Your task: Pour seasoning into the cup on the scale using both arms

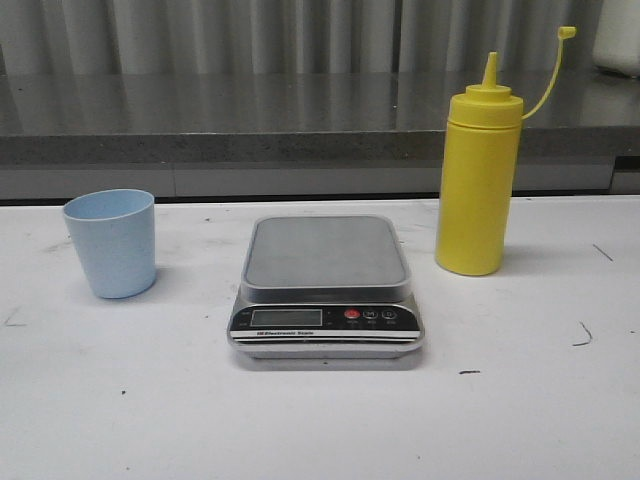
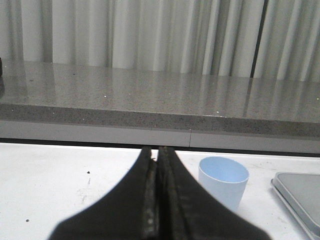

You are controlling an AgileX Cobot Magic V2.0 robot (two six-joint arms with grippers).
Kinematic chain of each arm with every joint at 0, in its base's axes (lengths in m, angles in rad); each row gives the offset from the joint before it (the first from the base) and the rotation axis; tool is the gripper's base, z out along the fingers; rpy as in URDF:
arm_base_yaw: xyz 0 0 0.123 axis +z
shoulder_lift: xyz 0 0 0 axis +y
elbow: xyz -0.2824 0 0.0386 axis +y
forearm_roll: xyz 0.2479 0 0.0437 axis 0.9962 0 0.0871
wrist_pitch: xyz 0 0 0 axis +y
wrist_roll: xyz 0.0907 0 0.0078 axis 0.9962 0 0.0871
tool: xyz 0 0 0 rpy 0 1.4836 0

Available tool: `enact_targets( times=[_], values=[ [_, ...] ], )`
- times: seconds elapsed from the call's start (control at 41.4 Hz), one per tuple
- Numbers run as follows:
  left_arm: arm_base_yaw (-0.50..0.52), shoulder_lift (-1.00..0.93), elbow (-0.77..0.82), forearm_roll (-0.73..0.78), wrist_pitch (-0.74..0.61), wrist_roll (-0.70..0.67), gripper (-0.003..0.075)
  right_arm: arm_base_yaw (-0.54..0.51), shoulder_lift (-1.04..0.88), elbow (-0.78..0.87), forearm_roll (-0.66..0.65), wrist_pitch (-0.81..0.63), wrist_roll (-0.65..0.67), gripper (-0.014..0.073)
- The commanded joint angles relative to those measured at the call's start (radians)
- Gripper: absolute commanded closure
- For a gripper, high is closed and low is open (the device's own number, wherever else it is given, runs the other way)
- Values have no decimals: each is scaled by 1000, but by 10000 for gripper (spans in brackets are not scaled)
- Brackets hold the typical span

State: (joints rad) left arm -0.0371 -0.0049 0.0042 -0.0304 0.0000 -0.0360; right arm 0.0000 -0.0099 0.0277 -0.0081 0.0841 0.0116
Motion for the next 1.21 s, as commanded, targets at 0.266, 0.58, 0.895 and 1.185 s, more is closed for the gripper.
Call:
enact_targets(
  times=[0.266, 0.58, 0.895, 1.185],
  values=[
    [-9, -16, 25, -9, -78, 0, 740, -3, -17, -7, -4, -91, -12, 662],
    [-9, -16, 25, -9, -78, 0, 740, -3, -17, -7, -4, -91, -12, 662],
    [-9, -16, 19, -14, -149, 0, 740, -3, -17, -9, -4, -127, -12, 662],
    [-9, -10, -241, -37, 110, 0, 740, -3, 6, -255, -14, 53, -12, 662]
  ],
)
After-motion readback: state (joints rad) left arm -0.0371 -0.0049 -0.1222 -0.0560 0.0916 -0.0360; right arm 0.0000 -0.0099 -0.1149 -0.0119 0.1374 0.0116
